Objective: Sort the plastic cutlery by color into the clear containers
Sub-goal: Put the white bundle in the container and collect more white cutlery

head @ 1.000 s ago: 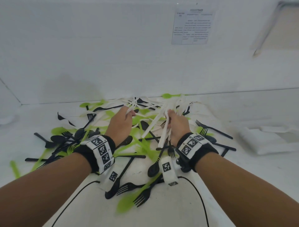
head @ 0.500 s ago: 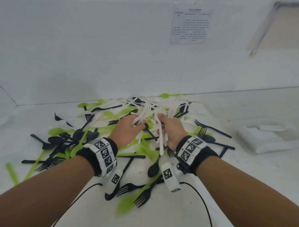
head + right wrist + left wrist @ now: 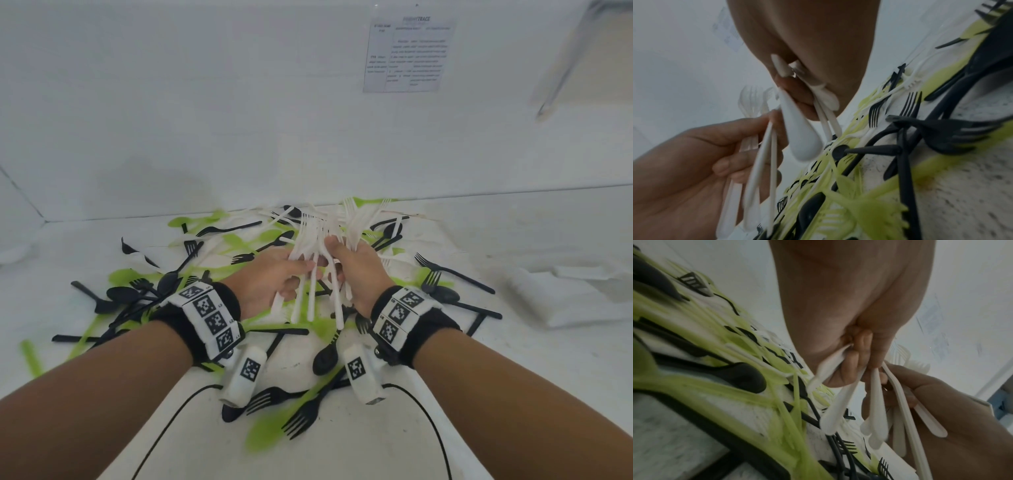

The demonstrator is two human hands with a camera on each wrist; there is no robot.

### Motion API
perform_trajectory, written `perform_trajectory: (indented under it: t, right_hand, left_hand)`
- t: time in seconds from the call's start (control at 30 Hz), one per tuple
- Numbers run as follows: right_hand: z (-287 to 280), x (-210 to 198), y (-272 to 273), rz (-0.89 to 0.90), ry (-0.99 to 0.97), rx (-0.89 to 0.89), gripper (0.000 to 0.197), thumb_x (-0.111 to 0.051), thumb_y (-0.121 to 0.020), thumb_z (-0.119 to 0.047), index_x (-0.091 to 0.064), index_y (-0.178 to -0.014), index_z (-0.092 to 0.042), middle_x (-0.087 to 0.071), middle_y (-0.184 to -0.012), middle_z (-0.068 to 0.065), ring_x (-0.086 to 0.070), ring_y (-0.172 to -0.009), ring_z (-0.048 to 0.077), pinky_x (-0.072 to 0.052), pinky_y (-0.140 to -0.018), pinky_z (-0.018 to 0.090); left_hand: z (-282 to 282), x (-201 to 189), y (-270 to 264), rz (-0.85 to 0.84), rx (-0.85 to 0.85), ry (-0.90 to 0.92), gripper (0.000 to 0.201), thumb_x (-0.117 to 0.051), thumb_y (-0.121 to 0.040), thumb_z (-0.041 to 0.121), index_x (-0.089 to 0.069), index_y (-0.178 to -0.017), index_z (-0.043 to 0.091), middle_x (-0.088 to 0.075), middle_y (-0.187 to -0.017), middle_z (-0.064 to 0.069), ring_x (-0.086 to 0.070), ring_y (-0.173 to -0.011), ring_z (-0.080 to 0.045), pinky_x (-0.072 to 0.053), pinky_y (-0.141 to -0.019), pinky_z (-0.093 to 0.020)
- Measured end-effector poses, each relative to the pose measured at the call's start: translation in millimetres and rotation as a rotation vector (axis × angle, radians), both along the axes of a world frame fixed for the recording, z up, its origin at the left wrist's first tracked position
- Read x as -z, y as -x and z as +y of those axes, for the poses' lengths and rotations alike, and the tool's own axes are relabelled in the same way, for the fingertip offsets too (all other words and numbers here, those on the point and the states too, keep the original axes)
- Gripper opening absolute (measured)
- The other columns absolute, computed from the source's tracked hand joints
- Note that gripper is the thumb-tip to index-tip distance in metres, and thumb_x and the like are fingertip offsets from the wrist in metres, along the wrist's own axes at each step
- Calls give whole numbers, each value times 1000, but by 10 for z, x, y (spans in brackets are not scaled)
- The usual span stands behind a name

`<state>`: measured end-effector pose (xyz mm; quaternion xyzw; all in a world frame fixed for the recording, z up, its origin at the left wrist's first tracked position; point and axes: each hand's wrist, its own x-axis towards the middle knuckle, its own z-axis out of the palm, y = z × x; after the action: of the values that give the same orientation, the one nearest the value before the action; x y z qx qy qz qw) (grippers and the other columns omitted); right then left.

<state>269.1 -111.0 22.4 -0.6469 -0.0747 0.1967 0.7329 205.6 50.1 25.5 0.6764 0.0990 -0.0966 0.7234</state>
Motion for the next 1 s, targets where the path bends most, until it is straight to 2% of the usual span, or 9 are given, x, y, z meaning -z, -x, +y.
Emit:
perform_trajectory:
  t: [0.1,0.33,0.5,0.57,0.67,0.73,0.83,0.93,1.0]
  right_hand:
    - [-26,19,-12,83,-48,70,20,-60,-103,-25,-67,-93,-10,-66,-59,-5,-62,-48,9,-49,-48,23]
    - [3,-102,31,180,-211,-8,24,-55,-106,-22,-59,-88,-7,-59,-51,-2,-53,-37,8,-45,-39,21]
    - [81,-49,16,112,-175,57,22,-59,-104,-27,-64,-95,-7,-66,-64,2,-58,-44,11,-47,-43,24]
    - [107,34,-9,88,-154,82,23,-61,-103,-30,-67,-93,-10,-66,-65,1,-58,-49,13,-47,-47,25]
    - [137,104,-34,82,-131,81,25,-63,-101,-35,-71,-92,-13,-67,-68,1,-57,-57,18,-50,-55,32]
    - [172,108,-31,37,-101,31,28,-61,-103,-32,-73,-99,-7,-75,-80,8,-67,-66,24,-58,-64,37]
    - [205,70,-51,-15,-32,55,27,-57,-105,-29,-70,-106,-5,-75,-83,3,-68,-67,16,-55,-61,27]
    - [160,96,-167,42,21,280,36,-58,-101,-42,-66,-123,-14,-69,-106,0,-61,-85,17,-55,-83,37]
    - [95,113,-215,70,-1,293,31,-60,-101,-40,-70,-111,-13,-65,-90,1,-53,-68,14,-50,-71,35]
  left_hand:
    - [26,8,0,35,-40,112,33,-46,-103,12,-69,-122,-3,-58,-79,-2,-24,-45,-7,-16,-51,-27]
    - [26,-24,-24,66,-35,369,33,-46,-103,18,-64,-124,0,-55,-76,1,-17,-47,-9,-15,-56,-28]
    - [-7,0,-30,-79,-210,-87,25,-60,-103,24,-74,-113,6,-70,-83,3,-29,-53,-9,-26,-49,-20]
    - [-14,4,-22,-103,-218,-220,23,-60,-103,25,-75,-110,8,-69,-71,10,-34,-47,-5,-29,-46,-17]
    - [-21,-12,-15,-102,-245,-272,22,-62,-102,26,-75,-110,9,-72,-81,5,-46,-44,1,-32,-48,-16]
    - [-24,-6,-2,-102,-191,-252,22,-63,-102,25,-75,-106,7,-69,-72,7,-44,-50,-7,-34,-55,-22]
    - [-61,-27,34,-99,-171,-268,23,-61,-103,26,-75,-101,8,-59,-53,15,-31,-46,-8,-29,-50,-22]
    - [-4,-39,31,-118,-256,-271,27,-69,-97,30,-77,-95,4,-79,-95,3,-32,-41,-4,-28,-48,-22]
    - [61,-45,34,-141,-274,-331,30,-75,-93,30,-77,-85,1,-78,-101,-3,-46,-47,0,-35,-52,-17]
